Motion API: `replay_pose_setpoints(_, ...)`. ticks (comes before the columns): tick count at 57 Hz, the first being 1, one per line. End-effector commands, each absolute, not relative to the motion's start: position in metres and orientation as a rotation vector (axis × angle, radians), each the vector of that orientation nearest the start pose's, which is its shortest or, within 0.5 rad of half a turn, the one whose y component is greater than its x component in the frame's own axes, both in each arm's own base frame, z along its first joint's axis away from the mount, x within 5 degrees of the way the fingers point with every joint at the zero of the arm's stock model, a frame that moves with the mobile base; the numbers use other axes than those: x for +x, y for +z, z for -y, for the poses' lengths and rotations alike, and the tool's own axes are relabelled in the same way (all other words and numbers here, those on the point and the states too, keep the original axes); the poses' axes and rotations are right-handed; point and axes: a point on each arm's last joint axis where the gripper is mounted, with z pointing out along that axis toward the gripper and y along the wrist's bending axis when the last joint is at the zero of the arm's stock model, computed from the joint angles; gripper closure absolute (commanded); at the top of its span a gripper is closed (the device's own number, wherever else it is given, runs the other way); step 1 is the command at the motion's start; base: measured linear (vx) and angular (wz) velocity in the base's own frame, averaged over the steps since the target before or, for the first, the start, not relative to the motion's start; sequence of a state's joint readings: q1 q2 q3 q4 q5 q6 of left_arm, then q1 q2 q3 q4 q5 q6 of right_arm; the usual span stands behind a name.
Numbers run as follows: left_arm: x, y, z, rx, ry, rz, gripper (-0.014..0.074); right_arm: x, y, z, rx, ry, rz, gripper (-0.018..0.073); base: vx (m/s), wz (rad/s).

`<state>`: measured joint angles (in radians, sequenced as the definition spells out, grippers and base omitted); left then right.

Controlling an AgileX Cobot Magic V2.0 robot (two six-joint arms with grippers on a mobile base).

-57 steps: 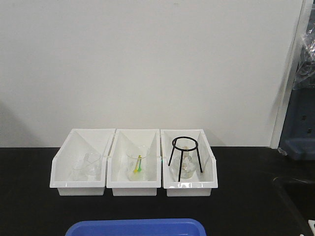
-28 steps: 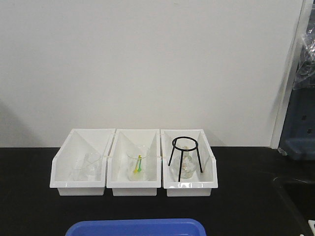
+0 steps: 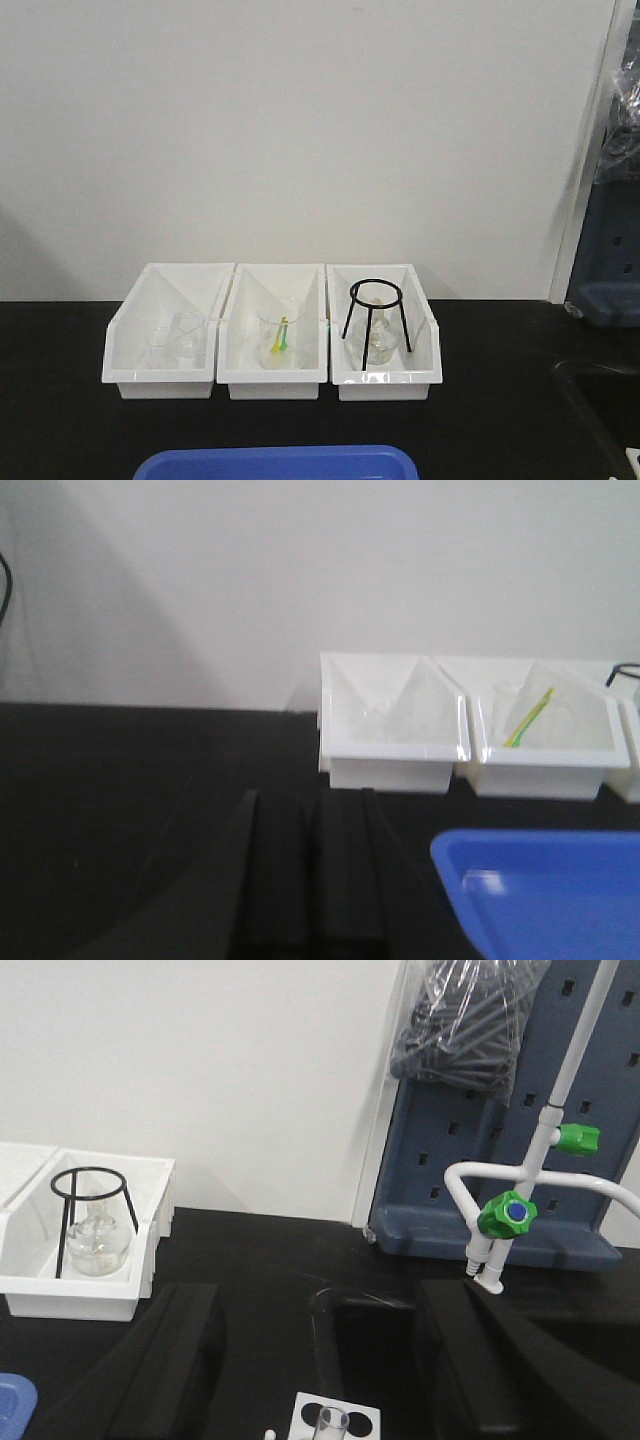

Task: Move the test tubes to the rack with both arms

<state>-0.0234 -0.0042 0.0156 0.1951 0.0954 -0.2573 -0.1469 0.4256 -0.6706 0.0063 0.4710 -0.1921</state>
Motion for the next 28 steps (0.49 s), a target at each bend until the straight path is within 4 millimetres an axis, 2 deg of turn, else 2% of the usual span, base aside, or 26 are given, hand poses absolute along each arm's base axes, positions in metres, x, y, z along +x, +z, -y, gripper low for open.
replay_pose_setpoints(1, 0.0550, 0.2087, -0.0004, -0.060, -0.068, -1.560, 0.0601, 0.0777, 0.3810, 0.0118, -0.042, -0.272, -1.619, 0.0080, 0.00, 0.00)
replay_pose_setpoints(9, 0.0551, 0.2025, -0.0008, -0.065, -0.064, -1.592, 0.0601, 0.0796, 0.3807, 0.0121, -0.042, -0.272, -1.623, 0.0080, 0.00, 0.00)
replay_pose_setpoints(28, 0.0553, 0.2023, -0.0008, -0.065, -0.064, -1.595, 0.0601, 0.0796, 0.3807, 0.0121, -0.042, -0.272, -1.623, 0.0080, 0.00, 0.00)
